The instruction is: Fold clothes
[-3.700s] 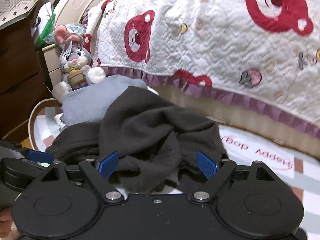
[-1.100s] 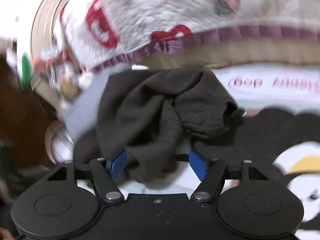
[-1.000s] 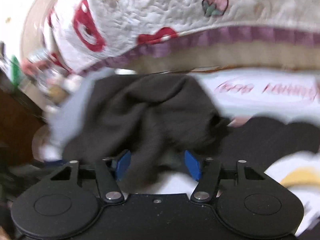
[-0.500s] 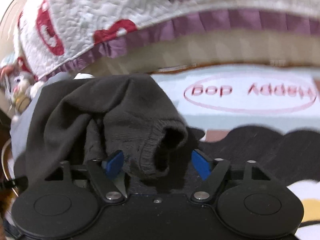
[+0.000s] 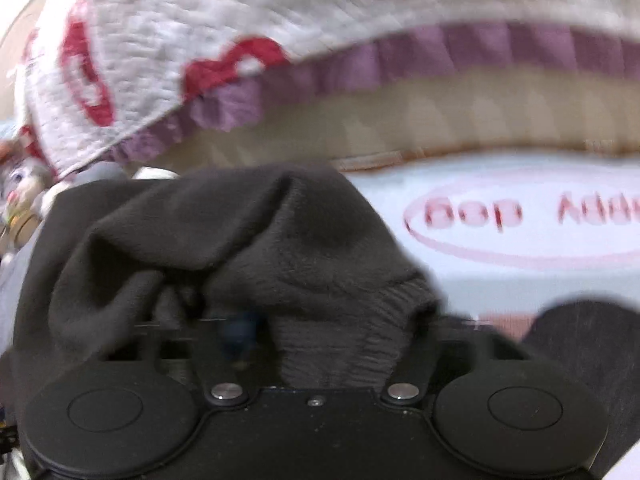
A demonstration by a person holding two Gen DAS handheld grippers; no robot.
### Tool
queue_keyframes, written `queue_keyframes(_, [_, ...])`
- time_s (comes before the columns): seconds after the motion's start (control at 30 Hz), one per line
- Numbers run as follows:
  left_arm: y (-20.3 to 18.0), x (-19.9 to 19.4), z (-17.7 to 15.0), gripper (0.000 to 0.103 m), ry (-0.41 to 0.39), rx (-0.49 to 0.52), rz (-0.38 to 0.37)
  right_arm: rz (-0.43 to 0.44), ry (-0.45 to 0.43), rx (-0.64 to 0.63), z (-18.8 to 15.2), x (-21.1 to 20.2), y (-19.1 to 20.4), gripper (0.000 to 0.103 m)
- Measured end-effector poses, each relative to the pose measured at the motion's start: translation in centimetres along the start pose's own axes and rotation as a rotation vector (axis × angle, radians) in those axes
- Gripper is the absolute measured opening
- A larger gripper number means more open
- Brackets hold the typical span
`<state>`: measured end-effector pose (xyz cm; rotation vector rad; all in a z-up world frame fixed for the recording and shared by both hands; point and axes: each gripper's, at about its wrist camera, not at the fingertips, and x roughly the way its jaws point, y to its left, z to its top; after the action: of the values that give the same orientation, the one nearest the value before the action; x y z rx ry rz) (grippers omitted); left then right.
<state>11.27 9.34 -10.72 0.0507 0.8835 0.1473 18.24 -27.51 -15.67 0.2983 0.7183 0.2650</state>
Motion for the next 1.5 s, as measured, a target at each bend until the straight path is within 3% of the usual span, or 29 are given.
queue_keyframes(0.07, [0.3,0.0,0.1,0.09,-0.009,-0.003,0.012,-0.014,-0.026,-0.075,0.3,-1.0,1.0,0.019])
queue_keyframes(0.13, [0.7,-0.1,0.1,0.04,-0.018,-0.005,0.024,-0.031,-0.052,-0.129,0.6,-2.2,1.9,0.017])
queue_keyframes(0.33, [1.5,-0.5,0.2,0.021,-0.06,-0.009,0.037,-0.147,-0.155,-0.199,0.7,-5.6,3.2,0.015])
queue_keyframes(0.47, [1.2,-1.7,-0.3,0.015,-0.117,0.013,-0.001,-0.231,-0.228,-0.257,0.7,-8.1,2.7,0.014])
queue_keyframes(0.63, [0.0,-4.8,-0.4,0.012,-0.21,0.053,-0.157,-0.303,-0.319,-0.25,1.9,-13.2,0.9,0.013])
queue_keyframes(0.77, [-1.9,-5.9,0.0,0.011,-0.226,0.072,-0.284,-0.367,-0.366,-0.254,2.0,-17.8,-1.2,0.013])
queue_keyframes(0.87, [-4.3,-7.0,-0.2,0.01,-0.244,0.107,-0.339,-0.453,-0.395,-0.271,1.6,-21.7,-3.3,0.013])
queue_keyframes(0.97, [-8.7,-9.4,-1.1,0.009,-0.302,0.233,-0.339,-0.541,-0.43,-0.261,1.7,-26.2,-6.0,0.012])
queue_keyframes(1.17, [-15.5,-14.8,0.8,0.0,-0.411,0.247,-0.502,-0.712,-0.498,-0.254,3.4,-35.1,-12.0,0.01])
queue_keyframes(1.23, [-17.7,-16.6,1.4,0.0,-0.498,0.265,-0.494,-0.756,-0.504,-0.2,4.6,-37.5,-15.4,0.01])
queue_keyframes(1.27, [-18.8,-17.1,1.7,0.0,-0.527,0.257,-0.475,-0.758,-0.513,-0.148,5.2,-38.6,-17.5,0.011])
queue_keyframes(1.3, [-19.9,-17.5,2.1,0.0,-0.543,0.24,-0.459,-0.724,-0.462,-0.1,5.5,-38.6,-20.3,0.023])
queue_keyframes(1.33, [-21.2,-16.7,2.6,0.004,-0.48,0.245,-0.47,-0.67,-0.362,-0.054,5.8,-37.9,-23.7,0.047])
queue_keyframes(1.37, [-22.7,-15.3,3.1,0.008,-0.382,0.258,-0.492,-0.614,-0.262,-0.01,6.1,-37.2,-27.2,0.059])
queue_keyframes(1.47, [-25.5,-11.5,1.3,0.012,-0.148,0.25,-0.585,-0.717,-0.071,0.21,3.2,-35.4,-34.6,0.061])
queue_keyframes(1.5, [-26.1,-11.1,0.1,0.021,-0.113,0.27,-0.6,-0.68,-0.067,0.234,1.6,-35.4,-35.2,0.06])
